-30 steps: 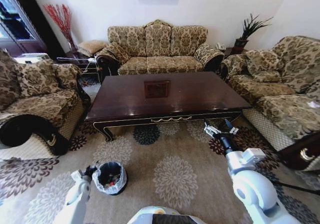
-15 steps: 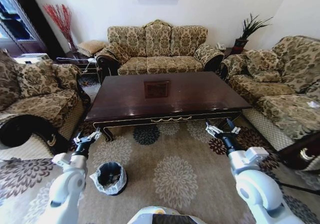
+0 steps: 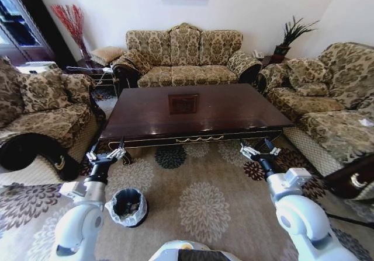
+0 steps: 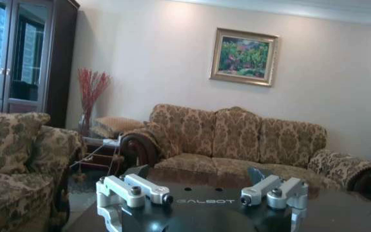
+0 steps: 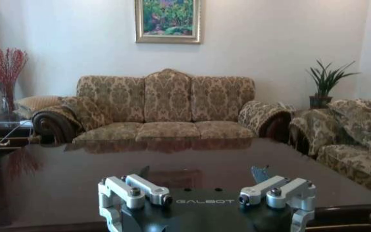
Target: Move to the front of the table and place the trash on the table into the trash bin.
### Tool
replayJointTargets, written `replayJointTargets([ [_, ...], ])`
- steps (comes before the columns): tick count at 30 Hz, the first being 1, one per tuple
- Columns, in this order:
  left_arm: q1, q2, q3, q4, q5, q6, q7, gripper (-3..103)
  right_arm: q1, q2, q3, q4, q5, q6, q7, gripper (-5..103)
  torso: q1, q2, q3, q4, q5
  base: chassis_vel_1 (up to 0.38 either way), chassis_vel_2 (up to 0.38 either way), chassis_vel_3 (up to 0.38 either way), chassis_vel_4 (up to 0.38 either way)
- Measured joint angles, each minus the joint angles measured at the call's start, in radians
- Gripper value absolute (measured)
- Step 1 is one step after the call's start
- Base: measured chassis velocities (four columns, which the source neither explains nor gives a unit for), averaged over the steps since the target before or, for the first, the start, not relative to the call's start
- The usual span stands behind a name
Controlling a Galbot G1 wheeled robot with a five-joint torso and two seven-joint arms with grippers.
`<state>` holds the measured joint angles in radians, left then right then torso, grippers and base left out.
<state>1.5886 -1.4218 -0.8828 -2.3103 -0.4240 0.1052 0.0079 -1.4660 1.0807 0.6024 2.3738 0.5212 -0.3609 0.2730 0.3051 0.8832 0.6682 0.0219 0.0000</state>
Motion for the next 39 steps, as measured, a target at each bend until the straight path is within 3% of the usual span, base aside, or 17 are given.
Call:
replayJointTargets([
  [19,0.067,-0.038,-0.013,-0.028,0.032,-0.040,-0.013,100,-0.026,0.022,-0.050,0.022,-0.043,0.030,0.006,100,0.000,0.000,0.000,0.0002,0.0000,-0.234,-0.239,0.306,0.309],
  [23,0.086,-0.051,0.005,-0.066,0.036,-0.018,-0.035,100,-0.039,0.024,-0.054,0.007,-0.111,0.081,0.006,100,0.000,0.000,0.000,-0.0002,0.0010,-0.280,-0.264,0.293,0.280],
  [30,0.101,-0.057,0.015,-0.096,0.022,0.011,-0.024,100,-0.062,0.034,-0.045,0.022,-0.121,0.081,-0.001,100,0.000,0.000,0.000,-0.0003,0.0007,-0.096,-0.110,0.098,0.066],
  [32,0.105,-0.058,0.022,-0.105,0.015,0.023,-0.016,100,-0.075,0.042,-0.038,0.025,-0.135,0.091,-0.017,100,0.000,0.000,0.000,0.0000,-0.0019,0.054,0.055,-0.031,-0.022],
  [39,0.105,-0.055,0.029,-0.115,-0.004,0.038,0.002,100,-0.088,0.053,-0.012,0.020,-0.174,0.112,-0.046,100,0.000,0.000,0.000,0.0000,-0.0002,0.036,0.036,-0.019,-0.012],
])
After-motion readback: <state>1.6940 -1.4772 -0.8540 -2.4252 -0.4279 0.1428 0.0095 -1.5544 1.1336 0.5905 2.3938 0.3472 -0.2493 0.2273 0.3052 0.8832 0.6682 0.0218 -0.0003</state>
